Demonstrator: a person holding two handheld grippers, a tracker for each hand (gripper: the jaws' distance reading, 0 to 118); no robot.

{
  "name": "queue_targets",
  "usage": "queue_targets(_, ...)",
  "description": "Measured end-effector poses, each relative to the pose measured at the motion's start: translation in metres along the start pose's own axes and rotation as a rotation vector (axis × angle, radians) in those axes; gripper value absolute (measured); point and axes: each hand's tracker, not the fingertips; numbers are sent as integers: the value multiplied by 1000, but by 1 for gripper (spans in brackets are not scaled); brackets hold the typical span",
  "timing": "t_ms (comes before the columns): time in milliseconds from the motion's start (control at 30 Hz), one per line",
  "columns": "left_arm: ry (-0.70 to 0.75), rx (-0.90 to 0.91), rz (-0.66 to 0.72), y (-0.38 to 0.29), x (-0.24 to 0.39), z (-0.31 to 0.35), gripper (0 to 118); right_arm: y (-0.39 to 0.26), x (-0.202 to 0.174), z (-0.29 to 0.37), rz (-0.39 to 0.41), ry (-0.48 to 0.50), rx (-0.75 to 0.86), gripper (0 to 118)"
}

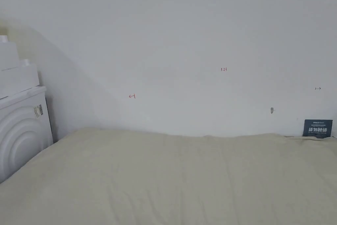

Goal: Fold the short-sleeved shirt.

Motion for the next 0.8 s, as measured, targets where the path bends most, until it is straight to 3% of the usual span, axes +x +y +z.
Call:
queue_targets(367, 2, 40, -30, 3, 7, 3, 118, -4, -3, -5, -9, -22, -48, 112)
queue_targets(567, 7, 31, 21, 2, 1, 4, 118, -4, 0, -4, -33, -25, -59, 112)
queue_targets(800, 14, 19, 19, 0, 0, 2, 118, -4, -3, -4, -12, -33, -61, 112)
